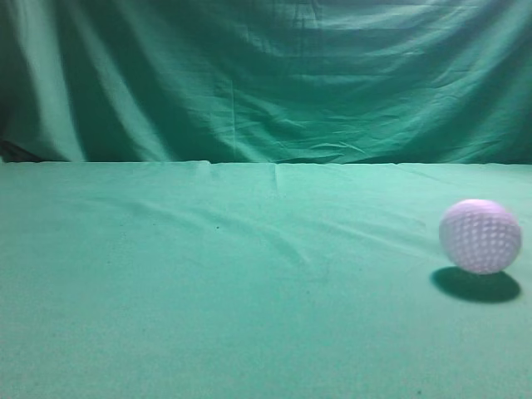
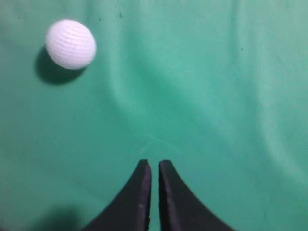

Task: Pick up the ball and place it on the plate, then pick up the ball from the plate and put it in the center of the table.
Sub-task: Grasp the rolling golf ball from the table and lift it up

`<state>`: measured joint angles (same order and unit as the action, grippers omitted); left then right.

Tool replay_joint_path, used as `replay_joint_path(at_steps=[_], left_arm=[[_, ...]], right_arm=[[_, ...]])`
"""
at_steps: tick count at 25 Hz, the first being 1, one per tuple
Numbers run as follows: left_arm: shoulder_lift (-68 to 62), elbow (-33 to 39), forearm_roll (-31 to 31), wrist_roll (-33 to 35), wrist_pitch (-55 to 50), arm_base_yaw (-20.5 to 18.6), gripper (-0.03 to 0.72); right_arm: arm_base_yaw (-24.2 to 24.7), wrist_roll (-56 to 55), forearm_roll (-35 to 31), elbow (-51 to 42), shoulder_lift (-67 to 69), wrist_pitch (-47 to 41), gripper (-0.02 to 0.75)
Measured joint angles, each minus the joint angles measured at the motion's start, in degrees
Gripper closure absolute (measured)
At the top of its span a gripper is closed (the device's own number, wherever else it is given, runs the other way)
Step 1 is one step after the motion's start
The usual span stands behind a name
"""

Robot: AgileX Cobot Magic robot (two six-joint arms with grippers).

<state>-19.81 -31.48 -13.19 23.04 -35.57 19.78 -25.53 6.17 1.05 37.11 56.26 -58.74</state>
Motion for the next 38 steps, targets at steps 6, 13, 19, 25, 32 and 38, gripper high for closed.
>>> replay_joint_path(at_steps=[6, 13, 19, 25, 32, 38], left_arm=[[1.55, 5.59, 4.03, -6.99, 2.10, 0.00, 0.619], [1.55, 7.03, 18.87, -29.33, 4.37, 0.00, 0.619], [1.55, 7.06, 21.23, -31.76, -0.87, 0.00, 0.619], [1.55, 7.06, 21.51, -31.76, -3.47, 0.00, 0.619], [1.55, 7.16, 23.18, -31.76, -3.70, 0.00, 0.619], [1.55, 7.16, 24.39, -31.76, -3.70, 0.00, 0.619]], right_arm=[[-6.10, -2.70, 1.29, 2.55, 8.87, 5.11, 0.692], [-6.71, -3.04, 1.49, 7.79, 20.03, 8.58, 0.692], [-8.67, 1.70, -3.28, 10.21, 25.96, 10.02, 0.377], [-11.25, 3.53, -4.13, 10.33, 29.87, 14.12, 0.209], [-11.37, 3.53, -3.77, 10.33, 35.12, 18.05, 0.209], [-11.37, 3.53, -3.64, 10.33, 37.51, 21.18, 0.209]])
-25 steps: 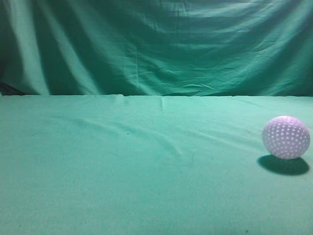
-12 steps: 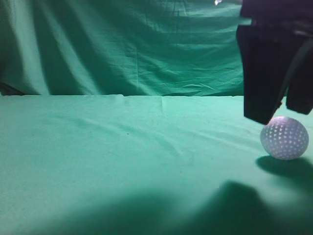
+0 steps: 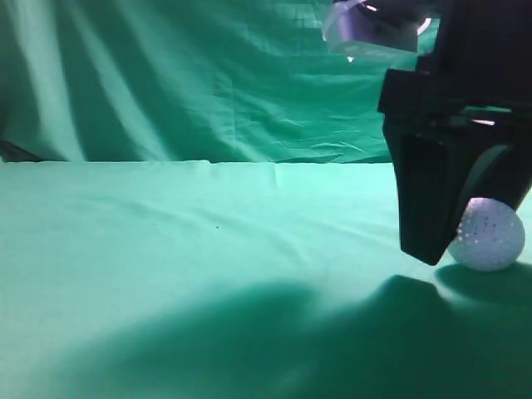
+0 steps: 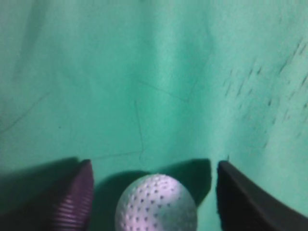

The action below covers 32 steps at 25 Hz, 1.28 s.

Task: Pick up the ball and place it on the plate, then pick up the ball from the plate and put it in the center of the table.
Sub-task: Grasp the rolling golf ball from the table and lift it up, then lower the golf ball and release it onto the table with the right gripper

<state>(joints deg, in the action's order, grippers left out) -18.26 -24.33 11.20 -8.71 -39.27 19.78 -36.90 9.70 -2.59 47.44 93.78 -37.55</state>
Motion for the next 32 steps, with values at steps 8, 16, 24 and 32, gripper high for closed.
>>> replay_joint_path(at_steps=[8, 16, 24, 32], left_arm=[[0.00, 0.00, 0.38, 0.00, 0.00, 0.00, 0.619], [0.00, 0.00, 0.41, 0.00, 0.20, 0.00, 0.619], [0.00, 0.00, 0.41, -0.11, 0.66, 0.00, 0.619], [0.00, 0.00, 0.41, -0.11, 0.66, 0.00, 0.619]], right_arm=[[0.00, -0.12, 0.93, 2.10, 0.64, -3.37, 0.426], [0.00, -0.02, 1.02, 20.07, 1.20, -10.81, 0.426], [-1.32, 0.69, 1.02, 45.12, 13.09, -14.95, 0.426], [-6.04, 0.83, 1.02, 61.85, 31.62, -15.54, 0.426]])
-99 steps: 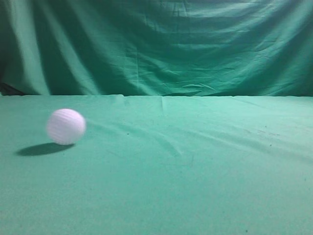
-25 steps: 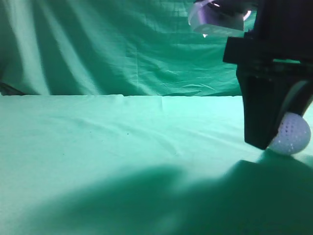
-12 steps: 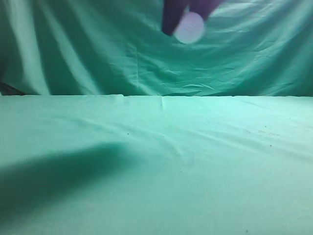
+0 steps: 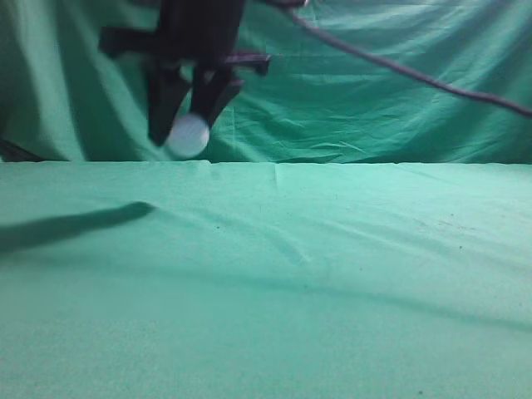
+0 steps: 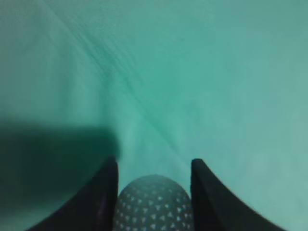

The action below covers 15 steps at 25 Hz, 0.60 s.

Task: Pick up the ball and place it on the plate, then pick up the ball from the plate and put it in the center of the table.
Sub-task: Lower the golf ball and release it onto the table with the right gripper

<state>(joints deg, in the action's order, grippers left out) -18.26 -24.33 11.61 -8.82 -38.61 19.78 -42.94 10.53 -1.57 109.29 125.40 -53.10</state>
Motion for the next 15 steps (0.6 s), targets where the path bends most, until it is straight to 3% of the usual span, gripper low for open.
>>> replay_joint_path(at_steps=[5, 15], left_arm=[[0.00, 0.00, 0.00, 0.00, 0.00, 0.00, 0.619], [0.00, 0.00, 0.00, 0.00, 0.00, 0.00, 0.619]], right_arm=[[-1.08, 0.10, -0.43, 5.05, 7.51, 0.76, 0.426], [-1.11, 0.10, -1.11, 5.84, 9.49, 3.74, 0.426]])
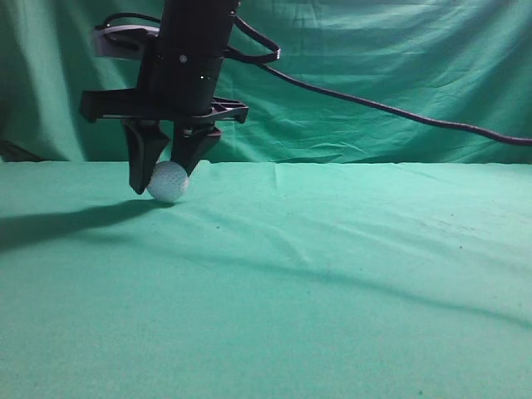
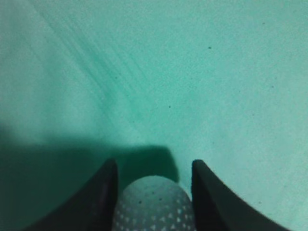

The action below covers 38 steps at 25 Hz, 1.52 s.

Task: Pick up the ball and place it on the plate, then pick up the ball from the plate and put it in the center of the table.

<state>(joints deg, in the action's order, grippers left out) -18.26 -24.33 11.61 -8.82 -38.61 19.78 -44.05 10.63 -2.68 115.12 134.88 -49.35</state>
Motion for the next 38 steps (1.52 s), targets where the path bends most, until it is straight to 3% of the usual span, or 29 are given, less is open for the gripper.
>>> replay_joint_path(at_steps=[3, 5, 7, 12, 14, 16, 20, 28, 33, 38], left_arm=[[0.00, 0.00, 0.00, 0.00, 0.00, 0.00, 0.619], [0.00, 0.00, 0.00, 0.00, 0.10, 0.00, 0.619], [0.00, 0.00, 0.00, 0.00, 0.10, 0.00, 0.619], [0.00, 0.00, 0.00, 0.00, 0.63, 0.00, 0.619], [0.00, 0.14, 0.09, 0.00, 1.63, 0.00, 0.619], [0.00, 0.24, -0.35, 0.00, 1.93, 0.00, 0.619], [0.10, -0.99, -4.59, 0.00, 1.11, 0.00, 0.619], [6.96, -5.30, -9.95, 4.38, -1.71, 0.00, 0.619], [12.14, -5.35, -17.47, 12.51, -8.73, 0.00, 0.619], [13.30, -3.09, -19.69, 15.53, -10.34, 0.00, 0.619]], right_arm=[[0.00, 0.00, -0.36, 0.00, 0.00, -0.27, 0.426], [0.00, 0.00, -0.36, 0.31, 0.00, -1.33, 0.323], [0.00, 0.00, -0.36, 1.58, 0.00, -3.27, 0.269], [0.00, -1.86, 0.40, 8.97, -0.96, -10.83, 0.281], [0.00, -3.89, 0.66, 13.10, -2.25, -15.31, 0.394], [0.00, -4.74, 0.89, 17.05, -3.90, -20.27, 0.577], [0.00, -6.57, 1.00, 20.48, -8.02, -22.42, 0.738], [0.00, -7.83, 1.56, 16.42, -24.77, -23.21, 0.738], [0.00, -7.82, 2.35, 2.68, -39.59, -23.27, 0.738], [0.00, -7.82, 3.81, -11.88, -52.86, -23.36, 0.738]])
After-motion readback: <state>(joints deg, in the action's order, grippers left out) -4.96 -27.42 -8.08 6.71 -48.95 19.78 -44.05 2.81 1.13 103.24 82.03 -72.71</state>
